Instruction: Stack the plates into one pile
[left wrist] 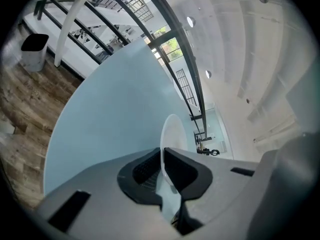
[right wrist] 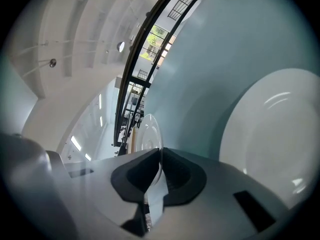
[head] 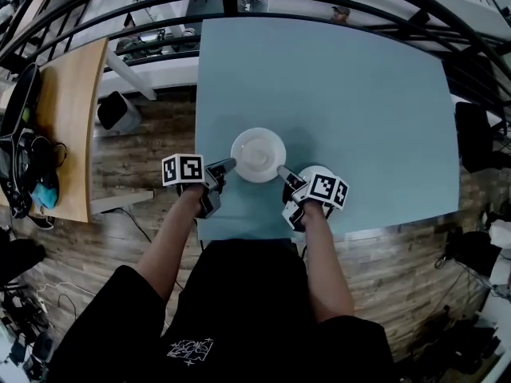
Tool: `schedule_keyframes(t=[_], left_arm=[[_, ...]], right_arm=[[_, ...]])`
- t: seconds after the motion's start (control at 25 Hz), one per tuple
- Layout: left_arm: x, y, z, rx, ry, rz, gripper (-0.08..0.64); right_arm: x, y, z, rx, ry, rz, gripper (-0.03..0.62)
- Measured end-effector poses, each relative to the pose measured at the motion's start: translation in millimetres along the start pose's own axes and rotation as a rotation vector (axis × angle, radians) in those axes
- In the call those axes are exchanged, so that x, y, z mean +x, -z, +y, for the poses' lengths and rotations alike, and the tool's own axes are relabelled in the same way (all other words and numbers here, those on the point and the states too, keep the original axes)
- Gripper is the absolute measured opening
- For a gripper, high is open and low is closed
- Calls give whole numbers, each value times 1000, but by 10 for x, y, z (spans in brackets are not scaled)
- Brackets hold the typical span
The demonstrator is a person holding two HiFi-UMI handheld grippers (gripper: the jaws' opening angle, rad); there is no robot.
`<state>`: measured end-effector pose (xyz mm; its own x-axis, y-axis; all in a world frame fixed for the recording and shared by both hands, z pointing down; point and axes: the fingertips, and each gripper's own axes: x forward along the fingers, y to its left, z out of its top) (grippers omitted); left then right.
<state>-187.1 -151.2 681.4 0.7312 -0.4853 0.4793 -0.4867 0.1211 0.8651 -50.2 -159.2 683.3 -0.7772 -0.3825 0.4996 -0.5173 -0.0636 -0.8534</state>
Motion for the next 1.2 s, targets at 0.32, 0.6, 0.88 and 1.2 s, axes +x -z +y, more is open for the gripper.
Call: schedule_keyframes(t=[0.32, 0.6, 0.88, 1.2], left_arm=[[309, 220, -193, 37, 12, 60, 31], [647, 551, -482, 75, 6, 123, 31], [948, 827, -638, 131, -19, 203, 31], [1207, 1129, -705, 139, -44, 260, 31]], right_arm=[[-361, -76, -226, 22, 25, -38, 23], [-851, -145, -493, 28, 61, -64, 23], [-1188, -158, -776, 31, 115, -67, 25], [-1489, -143, -1050, 62, 145, -73, 25]])
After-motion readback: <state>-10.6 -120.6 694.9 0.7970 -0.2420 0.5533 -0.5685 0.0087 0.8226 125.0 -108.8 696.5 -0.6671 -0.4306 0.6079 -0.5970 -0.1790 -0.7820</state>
